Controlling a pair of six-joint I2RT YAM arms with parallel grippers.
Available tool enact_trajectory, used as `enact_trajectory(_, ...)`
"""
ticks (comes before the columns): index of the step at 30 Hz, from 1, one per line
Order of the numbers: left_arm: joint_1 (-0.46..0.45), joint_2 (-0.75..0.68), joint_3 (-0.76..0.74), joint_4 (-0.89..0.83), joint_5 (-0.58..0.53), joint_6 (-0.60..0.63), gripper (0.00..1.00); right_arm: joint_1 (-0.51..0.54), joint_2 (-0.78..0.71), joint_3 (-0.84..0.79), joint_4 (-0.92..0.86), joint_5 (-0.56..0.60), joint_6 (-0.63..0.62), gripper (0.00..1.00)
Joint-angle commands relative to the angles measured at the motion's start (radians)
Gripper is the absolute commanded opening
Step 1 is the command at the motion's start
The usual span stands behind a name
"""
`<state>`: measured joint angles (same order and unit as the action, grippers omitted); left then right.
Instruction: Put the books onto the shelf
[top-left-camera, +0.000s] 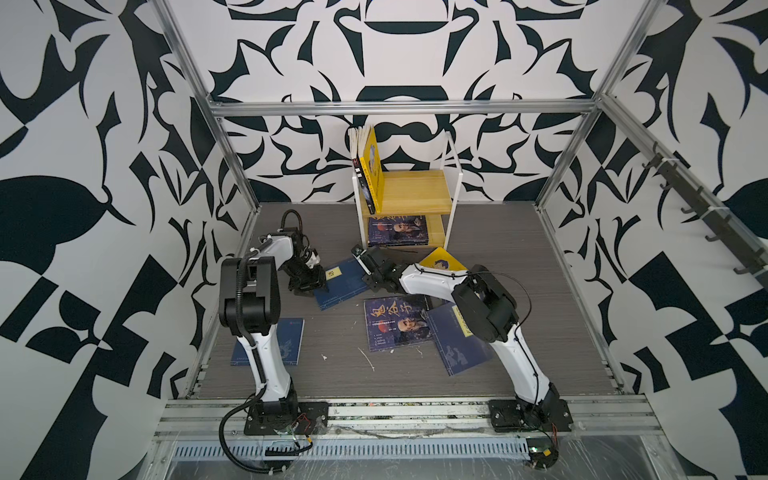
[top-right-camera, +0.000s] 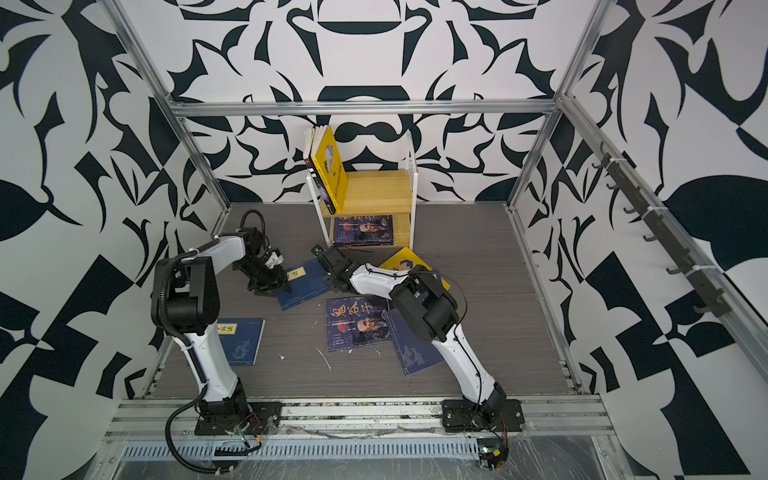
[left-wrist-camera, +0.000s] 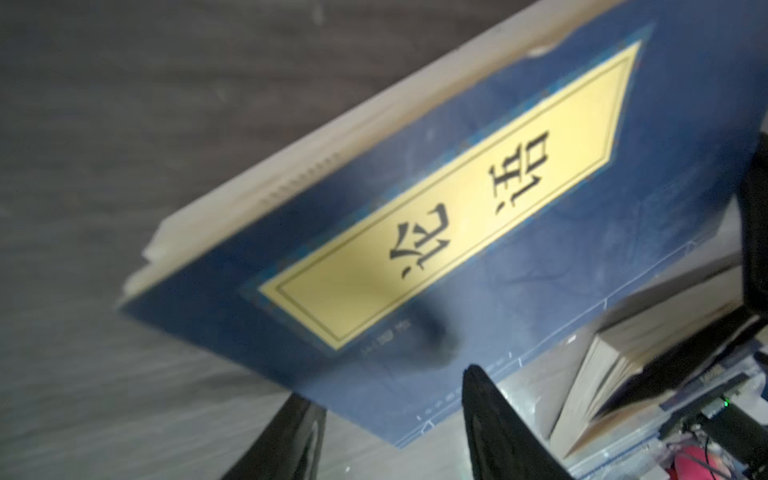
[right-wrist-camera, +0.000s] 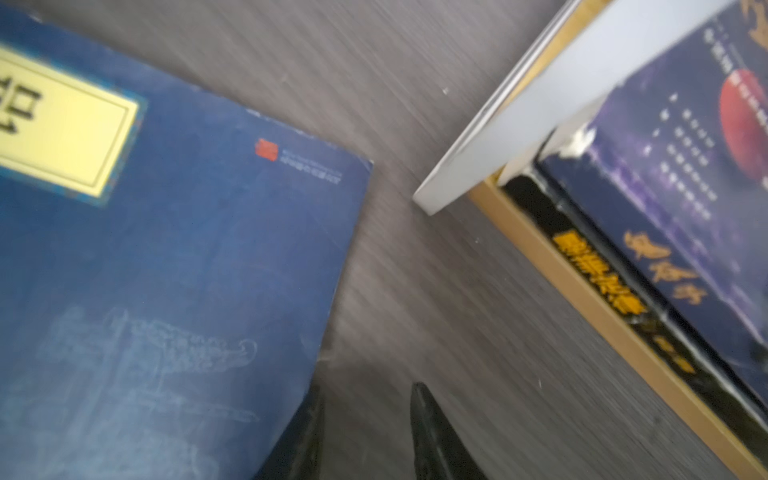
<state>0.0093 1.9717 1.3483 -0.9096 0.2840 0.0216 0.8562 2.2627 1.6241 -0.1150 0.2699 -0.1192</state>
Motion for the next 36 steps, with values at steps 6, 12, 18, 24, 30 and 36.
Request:
enact_trajectory(6,0.000,-0.044,0.000,0.028,0.016,-0.039,0.54,0.081,-0.248,-0.180,0.065,-0.106,-0.290,0.49)
enact_trajectory(12,0.001,-0.105,0.046,0.005,-0.059,-0.026,0.62,0.087,-0.335,-0.240,0.037,-0.146,-0.468,0.54)
enact_trajectory(18,0.001,-0.057,0.153,-0.005,-0.133,-0.006,0.73,0.127,-0.291,-0.166,-0.011,-0.218,-0.520,0.61)
enact_trajectory(24,-0.002,0.094,0.304,-0.080,-0.147,0.000,0.59,0.178,-0.167,-0.067,-0.022,-0.182,-0.566,0.65)
enact_trajectory(30,-0.013,0.161,0.339,-0.094,-0.138,0.009,0.50,0.205,-0.099,-0.011,-0.042,-0.175,-0.555,0.69)
enact_trajectory(36,-0.028,0.199,0.324,-0.099,-0.154,0.023,0.39,0.207,-0.064,0.003,-0.032,-0.152,-0.560,0.68)
